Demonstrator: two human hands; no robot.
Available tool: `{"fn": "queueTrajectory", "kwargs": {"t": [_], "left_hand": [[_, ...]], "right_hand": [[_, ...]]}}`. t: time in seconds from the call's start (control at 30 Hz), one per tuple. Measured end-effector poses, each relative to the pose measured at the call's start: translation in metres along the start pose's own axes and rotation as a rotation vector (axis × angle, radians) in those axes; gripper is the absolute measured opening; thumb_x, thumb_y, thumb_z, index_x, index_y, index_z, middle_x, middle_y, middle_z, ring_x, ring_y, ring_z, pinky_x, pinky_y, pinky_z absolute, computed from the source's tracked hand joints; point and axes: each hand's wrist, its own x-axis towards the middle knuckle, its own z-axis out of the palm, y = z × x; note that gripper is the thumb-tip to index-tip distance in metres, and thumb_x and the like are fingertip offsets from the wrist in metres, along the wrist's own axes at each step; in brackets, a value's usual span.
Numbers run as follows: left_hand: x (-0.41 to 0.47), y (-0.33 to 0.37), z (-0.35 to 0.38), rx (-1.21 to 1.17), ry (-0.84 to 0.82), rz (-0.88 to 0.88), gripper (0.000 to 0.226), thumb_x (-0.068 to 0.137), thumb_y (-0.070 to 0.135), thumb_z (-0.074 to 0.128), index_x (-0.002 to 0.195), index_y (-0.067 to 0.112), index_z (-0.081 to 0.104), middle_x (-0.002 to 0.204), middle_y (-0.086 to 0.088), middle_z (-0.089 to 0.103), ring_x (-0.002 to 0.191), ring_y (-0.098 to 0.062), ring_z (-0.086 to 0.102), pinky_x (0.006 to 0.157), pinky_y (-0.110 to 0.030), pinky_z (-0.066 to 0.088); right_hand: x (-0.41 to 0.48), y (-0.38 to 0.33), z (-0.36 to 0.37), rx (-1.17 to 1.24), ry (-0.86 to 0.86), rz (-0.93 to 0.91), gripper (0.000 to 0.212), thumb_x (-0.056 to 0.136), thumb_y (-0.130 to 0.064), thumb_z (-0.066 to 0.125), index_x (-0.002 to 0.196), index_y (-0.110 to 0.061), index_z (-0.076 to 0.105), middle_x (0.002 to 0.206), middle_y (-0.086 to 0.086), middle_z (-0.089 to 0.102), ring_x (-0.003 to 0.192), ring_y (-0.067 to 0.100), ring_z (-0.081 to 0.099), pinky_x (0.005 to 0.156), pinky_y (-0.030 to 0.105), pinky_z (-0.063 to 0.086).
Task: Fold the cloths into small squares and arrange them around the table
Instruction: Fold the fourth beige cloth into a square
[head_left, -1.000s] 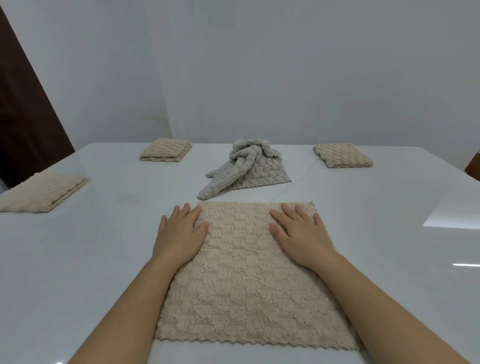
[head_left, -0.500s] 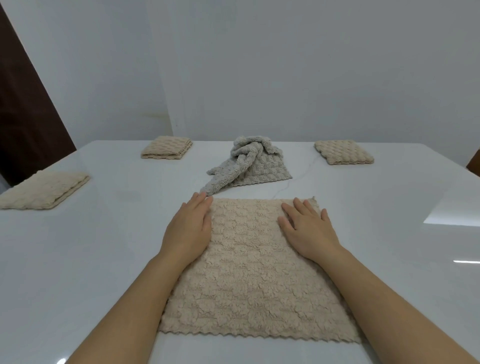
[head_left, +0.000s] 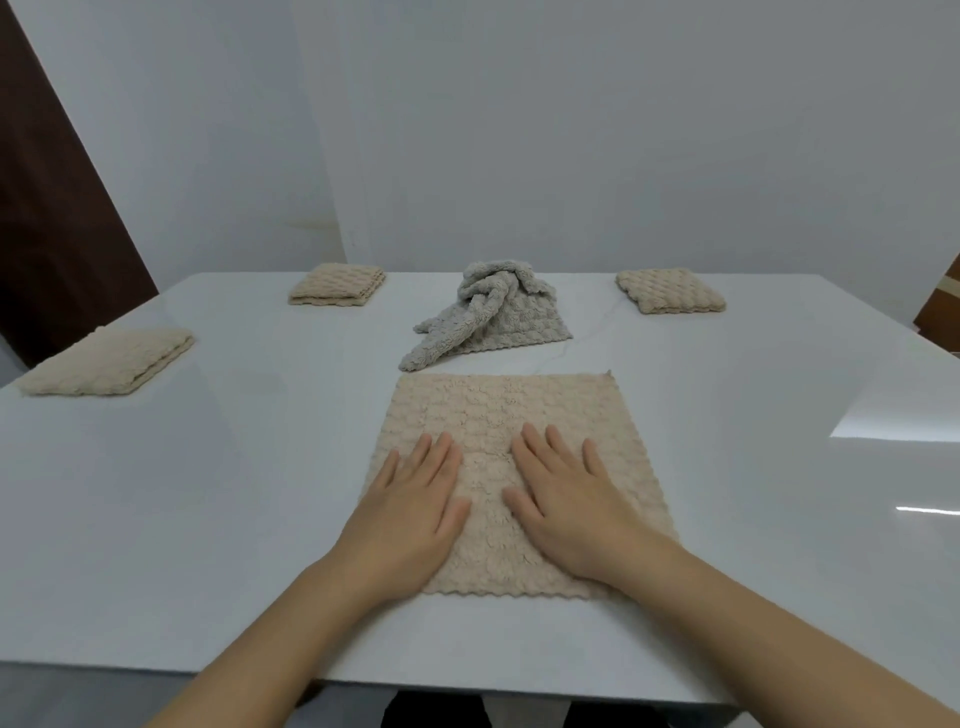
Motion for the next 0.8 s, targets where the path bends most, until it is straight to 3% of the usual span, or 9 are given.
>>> {"fn": "queueTrajectory", "kwargs": {"t": [0.23,0.3,0.33,0.4,0.43,0.5,0.6,0.7,0.8], "left_hand": [[-0.03,-0.032,0.0,0.027,-0.02,-0.102,0.075,0.086,0.062,-0.01,0.151,0.026,-0.015,0.157,0.015,-0.022,0.143,-0.003,-0.024,0.119,-0.037,-0.015],[-0.04,-0.04,-0.002,0.069,0.089,-0.069,0.081,0.085,0.063,-0.012,0.154,0.022,-0.002,0.16,0.012,-0.009,0.147,-0.004,-0.011,0.121,-0.036,-0.008],[-0.045,-0.039,-0.004,0.056,0.184,-0.024,0.082,0.087,0.062,-0.004,0.154,0.021,0.017,0.161,0.011,0.01,0.148,-0.007,0.007,0.121,-0.034,0.004],[-0.053,-0.031,-0.01,-0.07,0.327,0.102,0.063,0.089,0.058,0.024,0.131,0.024,0.056,0.133,0.015,0.052,0.123,-0.008,0.049,0.101,-0.025,0.039],[-0.055,-0.026,-0.014,-0.116,0.33,0.18,0.048,0.088,0.058,0.037,0.115,0.028,0.063,0.114,0.019,0.057,0.105,-0.004,0.055,0.086,-0.021,0.045],[-0.057,-0.015,-0.014,-0.095,0.26,0.321,0.031,0.086,0.058,0.05,0.098,0.033,0.063,0.095,0.021,0.054,0.088,0.0,0.053,0.071,-0.02,0.046],[-0.052,-0.008,-0.008,-0.024,0.276,0.374,0.026,0.088,0.055,0.046,0.09,0.033,0.059,0.087,0.02,0.052,0.08,0.001,0.048,0.062,-0.023,0.046],[-0.049,-0.003,-0.011,-0.048,0.354,0.32,0.019,0.091,0.046,0.041,0.085,0.03,0.051,0.078,0.019,0.05,0.07,0.0,0.043,0.055,-0.024,0.043],[-0.049,-0.007,-0.011,-0.06,0.333,0.323,0.002,0.087,0.031,0.049,0.088,0.032,0.048,0.08,0.019,0.049,0.072,-0.001,0.044,0.057,-0.022,0.042]], "right_hand": [[-0.026,0.034,-0.003,-0.025,0.003,0.057,0.064,0.102,-0.054,0.014,0.157,-0.025,-0.001,0.163,-0.009,-0.01,0.149,0.013,-0.013,0.12,0.044,-0.012],[-0.038,0.044,-0.006,0.002,0.075,0.049,0.058,0.104,-0.046,0.022,0.156,-0.023,0.013,0.164,-0.007,0.003,0.151,0.014,-0.003,0.121,0.045,-0.009],[-0.045,0.045,-0.007,0.031,0.155,0.007,0.053,0.104,-0.042,0.028,0.153,-0.023,0.026,0.162,-0.006,0.016,0.15,0.014,0.009,0.122,0.046,-0.001],[-0.055,0.039,-0.009,0.101,0.32,-0.133,0.041,0.099,-0.042,0.038,0.133,-0.026,0.055,0.138,-0.011,0.051,0.129,0.008,0.044,0.113,0.043,0.029],[-0.059,0.032,-0.011,0.132,0.348,-0.193,0.036,0.095,-0.046,0.041,0.118,-0.028,0.063,0.117,-0.016,0.058,0.11,0.004,0.052,0.101,0.035,0.039],[-0.065,0.014,-0.01,0.134,0.294,-0.271,0.031,0.088,-0.056,0.045,0.101,-0.032,0.06,0.095,-0.021,0.053,0.089,0.0,0.05,0.083,0.024,0.037],[-0.065,-0.002,-0.003,0.054,0.21,-0.309,0.035,0.079,-0.063,0.05,0.1,-0.035,0.053,0.094,-0.021,0.05,0.089,0.002,0.047,0.078,0.022,0.034],[-0.064,-0.002,-0.001,0.046,0.268,-0.282,0.022,0.082,-0.033,0.055,0.103,-0.029,0.054,0.097,-0.015,0.054,0.09,0.009,0.05,0.075,0.026,0.037],[-0.065,0.009,-0.002,0.022,0.324,-0.226,0.031,0.078,-0.003,0.052,0.104,-0.02,0.056,0.099,-0.007,0.058,0.089,0.017,0.053,0.07,0.031,0.043]]}}
